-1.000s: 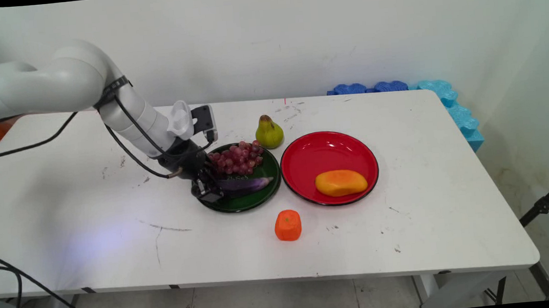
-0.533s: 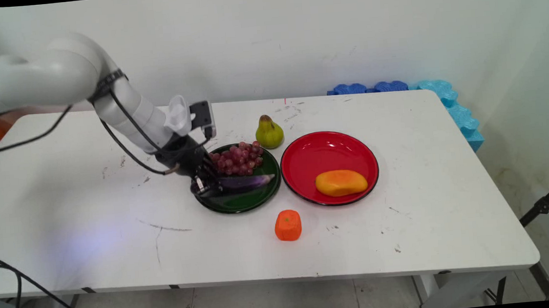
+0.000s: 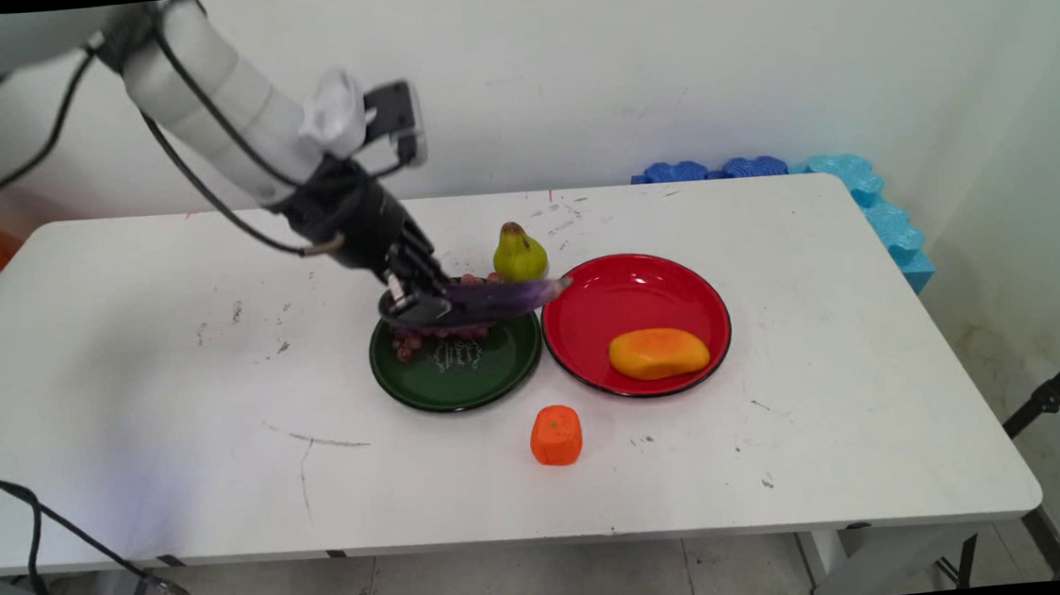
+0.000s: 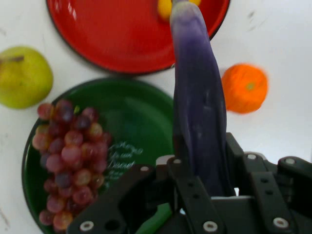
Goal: Place the picked object on the table
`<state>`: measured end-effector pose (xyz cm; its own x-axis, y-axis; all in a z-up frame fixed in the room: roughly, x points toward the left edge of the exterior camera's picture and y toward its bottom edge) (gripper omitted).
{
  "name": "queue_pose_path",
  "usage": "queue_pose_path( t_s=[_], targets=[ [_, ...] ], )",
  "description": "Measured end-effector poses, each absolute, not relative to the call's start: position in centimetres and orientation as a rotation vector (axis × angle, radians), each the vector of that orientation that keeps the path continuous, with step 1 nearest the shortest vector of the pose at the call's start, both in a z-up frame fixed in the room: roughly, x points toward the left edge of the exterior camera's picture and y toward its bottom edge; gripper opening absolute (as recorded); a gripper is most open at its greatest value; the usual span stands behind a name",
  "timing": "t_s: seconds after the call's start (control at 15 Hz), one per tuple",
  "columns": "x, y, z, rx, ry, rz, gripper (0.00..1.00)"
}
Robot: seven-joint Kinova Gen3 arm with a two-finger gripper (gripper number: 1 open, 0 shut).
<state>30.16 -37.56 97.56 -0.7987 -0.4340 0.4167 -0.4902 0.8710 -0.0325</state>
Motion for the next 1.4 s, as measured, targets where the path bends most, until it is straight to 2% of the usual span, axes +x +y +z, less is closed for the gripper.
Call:
queue_pose_path(
  t_s=[0.27, 0.53, 0.87, 1.4],
  targets=[
    [27.2, -36.2, 100.4, 0.712, -2.573, 0.161, 0.00],
    [24.8, -35.3, 99.9, 0.741, -2.505, 0.128, 0.00],
    [22.9, -33.5, 96.0, 0.737, -2.498, 0.094, 0.00],
    [21.9, -29.5, 87.8, 0.675, -2.583, 0.063, 0.00]
  ],
)
